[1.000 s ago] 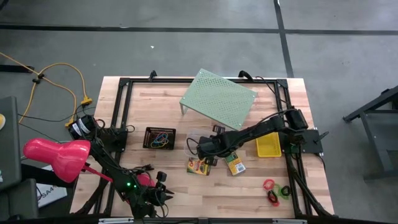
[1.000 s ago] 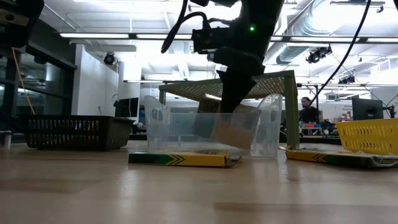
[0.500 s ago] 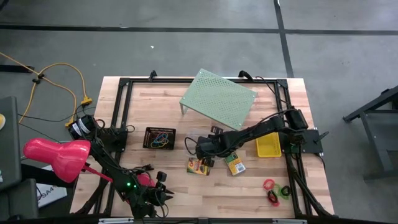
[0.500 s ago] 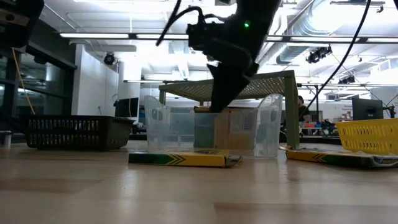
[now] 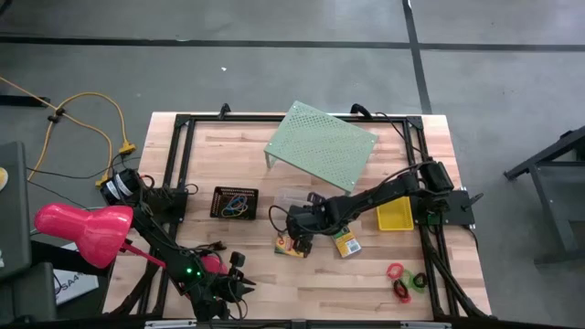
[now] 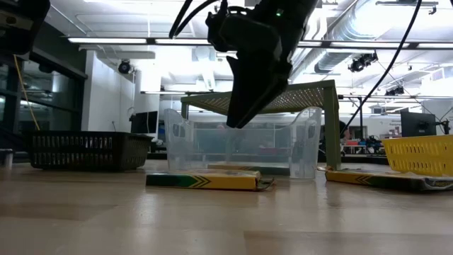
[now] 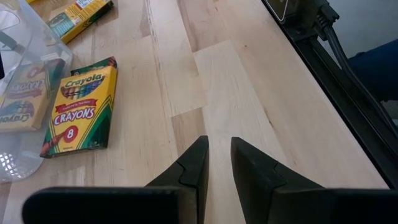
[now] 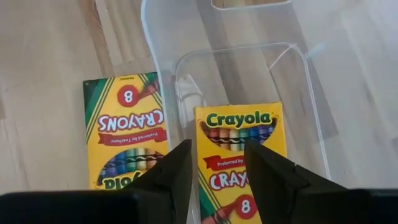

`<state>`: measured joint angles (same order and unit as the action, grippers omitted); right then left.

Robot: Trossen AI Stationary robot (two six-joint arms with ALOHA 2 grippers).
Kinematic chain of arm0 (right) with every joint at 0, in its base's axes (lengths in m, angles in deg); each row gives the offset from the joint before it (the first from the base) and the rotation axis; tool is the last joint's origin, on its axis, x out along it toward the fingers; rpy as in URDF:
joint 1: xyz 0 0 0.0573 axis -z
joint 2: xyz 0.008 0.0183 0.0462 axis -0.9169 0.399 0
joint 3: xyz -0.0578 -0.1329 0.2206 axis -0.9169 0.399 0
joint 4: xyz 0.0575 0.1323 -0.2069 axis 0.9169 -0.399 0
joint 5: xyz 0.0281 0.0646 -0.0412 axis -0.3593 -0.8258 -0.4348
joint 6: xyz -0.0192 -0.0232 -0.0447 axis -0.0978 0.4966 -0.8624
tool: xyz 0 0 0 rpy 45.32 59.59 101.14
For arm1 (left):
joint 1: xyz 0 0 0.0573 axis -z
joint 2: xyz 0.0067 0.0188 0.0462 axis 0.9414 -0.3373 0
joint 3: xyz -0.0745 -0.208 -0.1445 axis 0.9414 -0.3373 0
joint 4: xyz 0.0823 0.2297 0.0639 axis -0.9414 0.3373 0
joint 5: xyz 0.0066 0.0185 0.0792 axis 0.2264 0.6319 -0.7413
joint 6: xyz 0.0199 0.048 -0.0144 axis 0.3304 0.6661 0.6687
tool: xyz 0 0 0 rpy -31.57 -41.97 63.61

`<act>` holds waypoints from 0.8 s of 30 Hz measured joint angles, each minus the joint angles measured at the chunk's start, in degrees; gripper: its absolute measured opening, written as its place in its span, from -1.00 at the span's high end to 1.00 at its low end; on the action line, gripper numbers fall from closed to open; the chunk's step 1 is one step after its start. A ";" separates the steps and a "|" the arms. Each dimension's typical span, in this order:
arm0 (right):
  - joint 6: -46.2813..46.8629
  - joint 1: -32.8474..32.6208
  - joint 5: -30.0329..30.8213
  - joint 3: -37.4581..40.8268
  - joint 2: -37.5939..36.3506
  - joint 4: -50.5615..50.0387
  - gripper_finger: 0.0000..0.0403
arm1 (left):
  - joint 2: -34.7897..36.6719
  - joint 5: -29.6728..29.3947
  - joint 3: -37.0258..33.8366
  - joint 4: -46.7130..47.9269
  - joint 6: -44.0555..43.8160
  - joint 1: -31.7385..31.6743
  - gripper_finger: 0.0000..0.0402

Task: Pick & Place Office Desk Supplies
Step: Put the left yellow crayon box into the transparent bin

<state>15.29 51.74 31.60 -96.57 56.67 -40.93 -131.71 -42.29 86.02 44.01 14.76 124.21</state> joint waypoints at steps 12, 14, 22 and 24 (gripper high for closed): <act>-0.98 0.06 -0.31 -0.01 -3.91 5.90 0.34 | 0.00 0.01 0.02 0.21 -0.15 0.01 0.68; 0.13 -0.53 -0.42 -0.05 -5.23 7.20 0.34 | 0.00 0.01 0.00 0.32 -0.15 0.00 0.68; 1.63 -5.12 -3.43 -0.07 -6.22 19.28 0.34 | -0.70 1.19 -0.07 1.35 -1.63 -0.29 0.68; 1.55 -6.49 -3.13 -0.07 -5.87 20.44 0.34 | -0.73 1.40 -0.05 1.47 -2.05 -0.60 0.68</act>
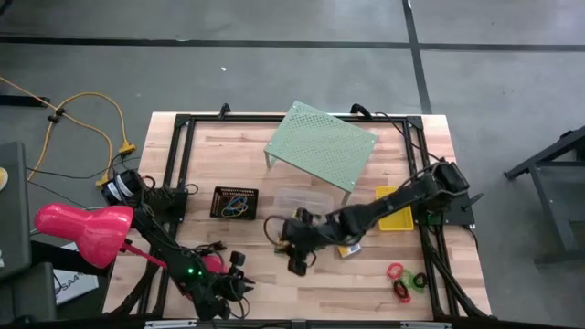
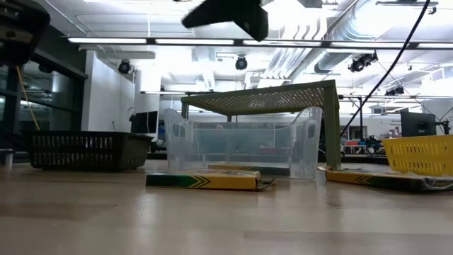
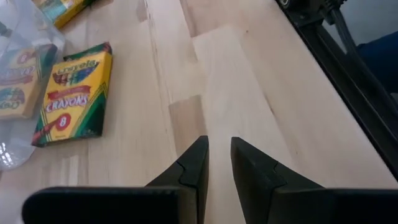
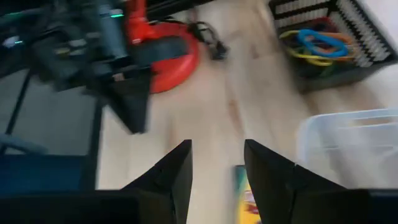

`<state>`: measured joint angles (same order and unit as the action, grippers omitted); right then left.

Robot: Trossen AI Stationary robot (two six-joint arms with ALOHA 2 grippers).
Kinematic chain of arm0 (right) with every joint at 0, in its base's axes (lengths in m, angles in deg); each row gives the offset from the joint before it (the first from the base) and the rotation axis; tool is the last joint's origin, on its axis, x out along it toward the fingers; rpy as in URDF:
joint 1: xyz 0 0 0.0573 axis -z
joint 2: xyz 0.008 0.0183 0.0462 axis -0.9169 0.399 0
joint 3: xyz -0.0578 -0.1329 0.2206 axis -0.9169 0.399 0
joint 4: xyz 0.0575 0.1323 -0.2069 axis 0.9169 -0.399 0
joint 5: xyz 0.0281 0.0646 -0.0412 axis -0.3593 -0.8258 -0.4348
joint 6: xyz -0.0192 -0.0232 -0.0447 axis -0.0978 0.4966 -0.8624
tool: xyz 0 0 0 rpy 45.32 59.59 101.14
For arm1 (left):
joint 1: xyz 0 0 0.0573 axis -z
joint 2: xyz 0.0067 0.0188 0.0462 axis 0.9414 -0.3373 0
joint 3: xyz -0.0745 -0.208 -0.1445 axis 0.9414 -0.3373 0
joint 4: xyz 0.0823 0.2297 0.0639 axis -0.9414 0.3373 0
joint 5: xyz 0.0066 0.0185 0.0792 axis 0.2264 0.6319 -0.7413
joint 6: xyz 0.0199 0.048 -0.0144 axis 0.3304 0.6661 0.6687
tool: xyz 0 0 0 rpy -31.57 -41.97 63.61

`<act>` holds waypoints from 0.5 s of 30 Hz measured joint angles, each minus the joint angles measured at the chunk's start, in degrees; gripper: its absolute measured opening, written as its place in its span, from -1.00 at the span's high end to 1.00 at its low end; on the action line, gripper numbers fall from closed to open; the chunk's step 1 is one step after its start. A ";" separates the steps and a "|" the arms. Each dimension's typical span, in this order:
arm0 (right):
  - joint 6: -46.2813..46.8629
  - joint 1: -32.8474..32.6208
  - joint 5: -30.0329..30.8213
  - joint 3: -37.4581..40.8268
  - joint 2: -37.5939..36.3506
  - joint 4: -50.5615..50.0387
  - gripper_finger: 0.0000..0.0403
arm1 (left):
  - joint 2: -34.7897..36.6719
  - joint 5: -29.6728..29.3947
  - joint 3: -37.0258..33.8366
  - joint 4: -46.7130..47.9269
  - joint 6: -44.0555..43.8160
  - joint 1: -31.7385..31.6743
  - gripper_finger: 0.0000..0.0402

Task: Pick & Place Office Desk Supplies
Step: Put the left yellow crayon box into the transparent bin

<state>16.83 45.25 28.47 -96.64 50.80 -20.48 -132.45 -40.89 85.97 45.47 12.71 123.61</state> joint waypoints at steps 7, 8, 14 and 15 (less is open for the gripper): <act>3.23 -4.07 4.56 -0.02 2.48 0.11 0.34 | -0.03 0.38 0.00 -0.14 -0.29 -0.03 0.68; 3.68 -4.60 4.90 0.18 2.71 -0.93 0.34 | -0.03 0.22 0.00 -0.24 -0.27 -0.14 0.68; 7.72 -6.14 5.53 0.12 3.99 -0.08 0.34 | -0.03 -0.16 0.00 -0.65 2.35 -4.10 0.68; 8.46 -6.21 5.84 0.08 3.99 0.01 0.34 | -0.03 -0.16 0.00 -0.69 2.34 -5.16 0.68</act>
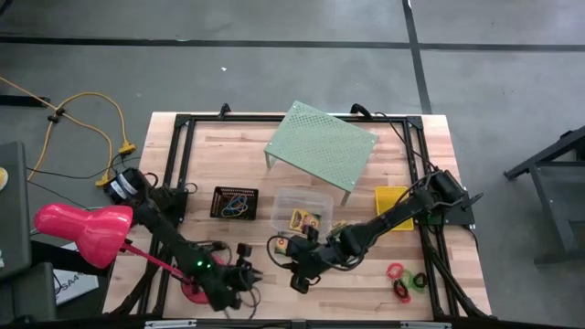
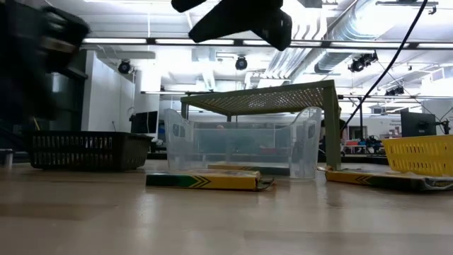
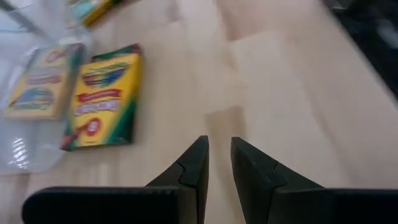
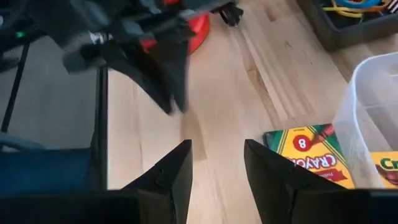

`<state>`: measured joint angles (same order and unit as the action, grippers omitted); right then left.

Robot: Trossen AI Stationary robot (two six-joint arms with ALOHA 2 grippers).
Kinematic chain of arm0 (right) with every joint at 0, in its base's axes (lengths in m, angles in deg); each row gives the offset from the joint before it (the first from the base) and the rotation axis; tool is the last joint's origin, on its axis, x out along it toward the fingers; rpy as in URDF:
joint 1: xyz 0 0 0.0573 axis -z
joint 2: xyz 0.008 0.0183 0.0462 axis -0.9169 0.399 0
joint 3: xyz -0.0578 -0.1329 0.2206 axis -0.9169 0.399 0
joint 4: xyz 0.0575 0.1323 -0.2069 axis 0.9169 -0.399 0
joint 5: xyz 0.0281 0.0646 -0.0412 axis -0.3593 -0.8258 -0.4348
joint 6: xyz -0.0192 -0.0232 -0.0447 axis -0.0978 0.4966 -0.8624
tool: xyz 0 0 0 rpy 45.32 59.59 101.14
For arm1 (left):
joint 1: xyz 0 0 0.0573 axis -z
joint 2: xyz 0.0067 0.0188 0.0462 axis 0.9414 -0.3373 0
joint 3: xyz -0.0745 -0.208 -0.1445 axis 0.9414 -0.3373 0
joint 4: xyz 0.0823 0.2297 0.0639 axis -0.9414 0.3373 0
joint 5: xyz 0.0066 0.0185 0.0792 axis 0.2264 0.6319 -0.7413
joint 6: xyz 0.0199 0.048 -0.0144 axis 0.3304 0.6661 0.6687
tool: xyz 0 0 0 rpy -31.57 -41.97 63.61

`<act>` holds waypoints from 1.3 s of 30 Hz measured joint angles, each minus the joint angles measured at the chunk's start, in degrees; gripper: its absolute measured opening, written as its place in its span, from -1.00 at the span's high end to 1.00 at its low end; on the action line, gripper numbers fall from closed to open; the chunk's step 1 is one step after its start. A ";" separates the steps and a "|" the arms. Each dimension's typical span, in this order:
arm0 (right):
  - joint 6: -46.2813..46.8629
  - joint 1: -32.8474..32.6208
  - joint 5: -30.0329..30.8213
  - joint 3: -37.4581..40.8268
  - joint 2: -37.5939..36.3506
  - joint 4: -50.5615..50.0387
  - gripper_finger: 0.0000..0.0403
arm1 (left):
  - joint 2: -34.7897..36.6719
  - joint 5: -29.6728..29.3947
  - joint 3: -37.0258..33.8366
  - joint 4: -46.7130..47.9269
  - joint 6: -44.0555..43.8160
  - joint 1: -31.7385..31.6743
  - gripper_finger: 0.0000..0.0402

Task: Pick & Place Office Desk Supplies
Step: Put the left yellow crayon box into the transparent bin

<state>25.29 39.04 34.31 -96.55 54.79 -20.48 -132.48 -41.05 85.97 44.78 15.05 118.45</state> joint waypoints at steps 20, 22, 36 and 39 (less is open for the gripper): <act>6.84 -7.67 0.30 -0.02 0.00 -0.10 0.34 | -1.77 4.39 0.00 -2.18 -3.46 -15.11 0.68; 7.44 -8.55 0.43 -0.02 0.00 0.28 0.34 | -3.33 4.86 0.00 -4.16 -3.43 -15.90 0.68; 8.43 -11.61 3.72 -0.02 0.00 1.55 0.34 | -6.27 7.20 0.02 -6.03 -3.35 -17.15 0.68; 8.44 -11.56 3.74 -0.02 0.00 1.54 0.34 | -6.26 7.89 0.02 -6.17 -3.48 -16.13 0.68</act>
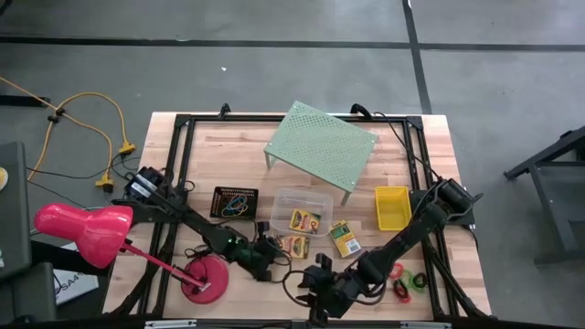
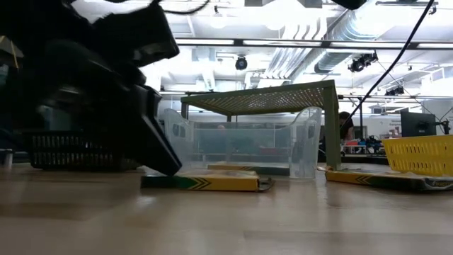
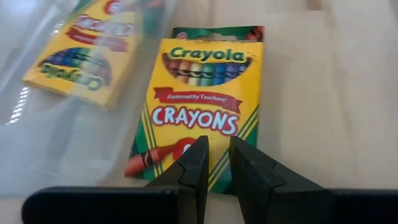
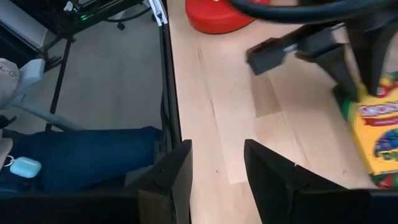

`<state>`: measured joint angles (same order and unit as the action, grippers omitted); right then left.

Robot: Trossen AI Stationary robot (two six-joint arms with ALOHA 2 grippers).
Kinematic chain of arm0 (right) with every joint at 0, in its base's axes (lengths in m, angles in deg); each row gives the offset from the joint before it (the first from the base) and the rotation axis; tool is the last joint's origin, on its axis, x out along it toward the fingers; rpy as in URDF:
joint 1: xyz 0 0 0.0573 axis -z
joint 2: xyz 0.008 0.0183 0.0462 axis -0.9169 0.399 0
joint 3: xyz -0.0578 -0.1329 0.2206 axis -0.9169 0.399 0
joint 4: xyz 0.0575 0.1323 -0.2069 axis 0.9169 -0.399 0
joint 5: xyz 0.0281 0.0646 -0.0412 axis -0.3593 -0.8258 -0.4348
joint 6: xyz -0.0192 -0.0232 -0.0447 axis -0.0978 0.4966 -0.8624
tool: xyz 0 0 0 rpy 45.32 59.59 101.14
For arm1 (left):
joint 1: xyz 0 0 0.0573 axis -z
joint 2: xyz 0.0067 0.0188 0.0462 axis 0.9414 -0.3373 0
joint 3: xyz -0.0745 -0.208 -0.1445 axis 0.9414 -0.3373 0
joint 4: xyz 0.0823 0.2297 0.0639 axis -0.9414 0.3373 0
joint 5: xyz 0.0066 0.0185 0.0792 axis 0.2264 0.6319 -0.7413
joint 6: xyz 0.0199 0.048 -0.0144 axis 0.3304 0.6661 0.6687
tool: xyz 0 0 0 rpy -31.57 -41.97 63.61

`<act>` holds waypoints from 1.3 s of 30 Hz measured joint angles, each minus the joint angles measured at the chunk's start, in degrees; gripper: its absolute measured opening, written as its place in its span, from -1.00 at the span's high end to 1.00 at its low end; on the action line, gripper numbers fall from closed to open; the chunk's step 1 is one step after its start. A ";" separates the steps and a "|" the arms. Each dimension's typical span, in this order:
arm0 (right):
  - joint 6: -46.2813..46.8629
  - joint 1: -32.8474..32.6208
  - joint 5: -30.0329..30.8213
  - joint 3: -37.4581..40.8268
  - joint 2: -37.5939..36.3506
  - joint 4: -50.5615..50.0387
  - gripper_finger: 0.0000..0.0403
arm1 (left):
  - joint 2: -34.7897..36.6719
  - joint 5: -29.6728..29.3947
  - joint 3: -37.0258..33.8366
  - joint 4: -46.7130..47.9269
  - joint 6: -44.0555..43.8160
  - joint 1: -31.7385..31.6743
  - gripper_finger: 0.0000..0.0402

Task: Pick & Place Office Desk Supplies
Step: Put the left yellow crayon box into the transparent bin

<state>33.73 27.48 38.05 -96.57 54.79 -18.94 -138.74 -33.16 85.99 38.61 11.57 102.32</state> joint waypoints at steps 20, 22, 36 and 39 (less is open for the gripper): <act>6.84 0.55 -0.01 0.00 0.00 -0.02 0.34 | -0.10 -0.05 0.02 0.25 -4.27 8.21 0.68; 10.33 0.90 0.00 0.00 0.00 -0.02 0.34 | -0.14 -0.72 0.02 0.28 -4.28 8.46 0.68; 29.73 2.31 -0.40 -0.02 0.48 -7.27 0.34 | 5.36 -1.07 -0.07 2.78 0.07 11.38 0.68; 34.42 2.31 -0.22 -0.02 0.48 -9.31 0.34 | 6.49 -1.11 -0.07 4.25 -1.32 12.68 0.68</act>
<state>68.15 29.79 37.83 -96.59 55.27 -28.25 -132.25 -34.27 85.93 42.86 10.25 115.00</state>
